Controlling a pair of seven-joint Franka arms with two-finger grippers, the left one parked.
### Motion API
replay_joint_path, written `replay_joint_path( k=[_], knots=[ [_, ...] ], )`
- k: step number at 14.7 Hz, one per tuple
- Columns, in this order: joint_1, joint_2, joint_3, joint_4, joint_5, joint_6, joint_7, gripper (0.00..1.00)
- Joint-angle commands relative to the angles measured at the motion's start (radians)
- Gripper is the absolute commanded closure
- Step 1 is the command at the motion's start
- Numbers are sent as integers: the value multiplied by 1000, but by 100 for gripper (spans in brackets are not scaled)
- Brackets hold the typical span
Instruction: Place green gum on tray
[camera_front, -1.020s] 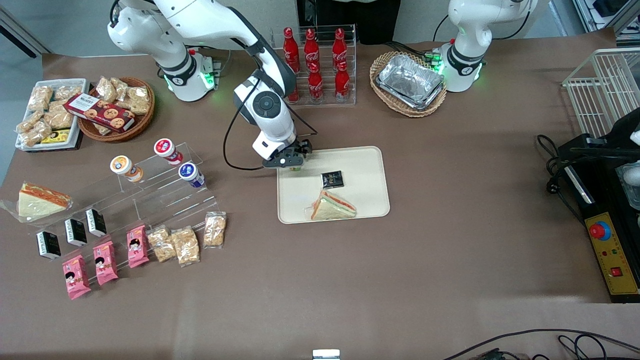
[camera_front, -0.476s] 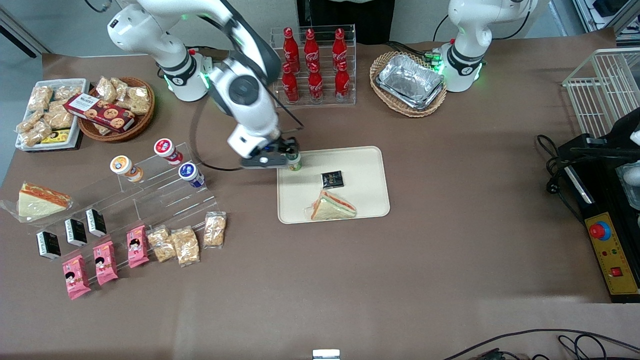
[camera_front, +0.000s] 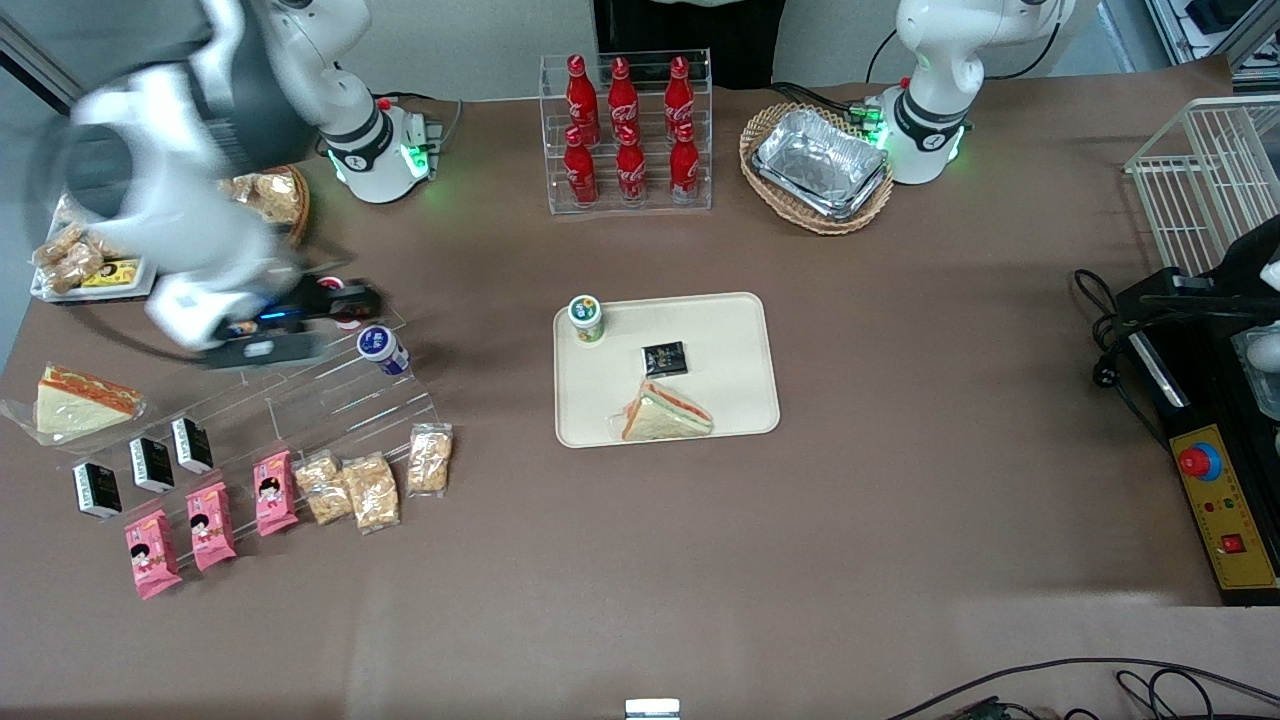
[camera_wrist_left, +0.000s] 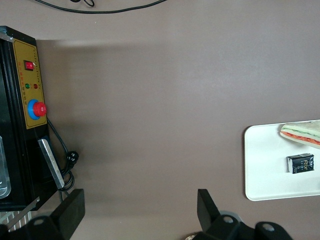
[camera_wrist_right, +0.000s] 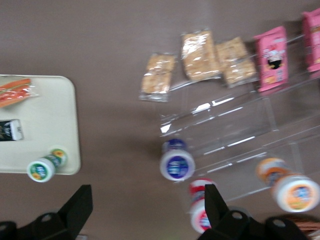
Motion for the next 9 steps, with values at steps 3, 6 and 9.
replay_joint_path(
  k=[3,6,9],
  knots=[
    [14,-16,-252,68,-55,-69,-357,0],
    [14,-11,-253,107,-50,-155,-355,0],
    [18,-13,-253,109,-43,-154,-353,0]
  ],
)
